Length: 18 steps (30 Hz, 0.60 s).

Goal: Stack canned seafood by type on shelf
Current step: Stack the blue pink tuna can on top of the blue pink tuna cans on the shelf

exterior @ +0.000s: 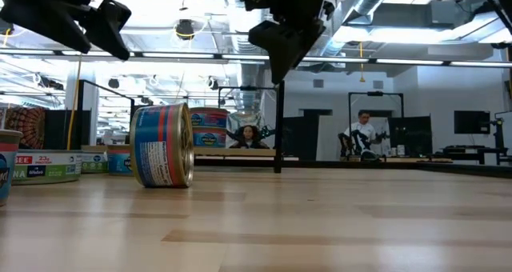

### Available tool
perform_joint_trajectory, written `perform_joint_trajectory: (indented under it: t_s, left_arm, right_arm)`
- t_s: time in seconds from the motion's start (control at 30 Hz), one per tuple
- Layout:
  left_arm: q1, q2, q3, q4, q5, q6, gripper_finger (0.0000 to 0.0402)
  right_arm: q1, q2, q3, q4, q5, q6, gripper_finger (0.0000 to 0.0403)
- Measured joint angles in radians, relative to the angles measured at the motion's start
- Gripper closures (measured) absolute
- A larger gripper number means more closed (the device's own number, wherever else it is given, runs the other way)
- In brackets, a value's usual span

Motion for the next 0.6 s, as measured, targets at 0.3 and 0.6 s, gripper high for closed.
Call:
perform_joint_trajectory:
  t_s: [0.3,0.6]
  left_arm:
    - [0.0,0.002,0.0,-0.002,0.025,0.018,0.0159]
    - [0.008,0.002,0.0,0.011,-0.012,0.09,0.0159]
  right_arm:
    - [-0.078,-0.157,-0.334,0.286,-0.069,-0.055,0.0072]
    - [-0.087,-0.406,-0.685,0.675,-0.136,-0.13,0.0072]
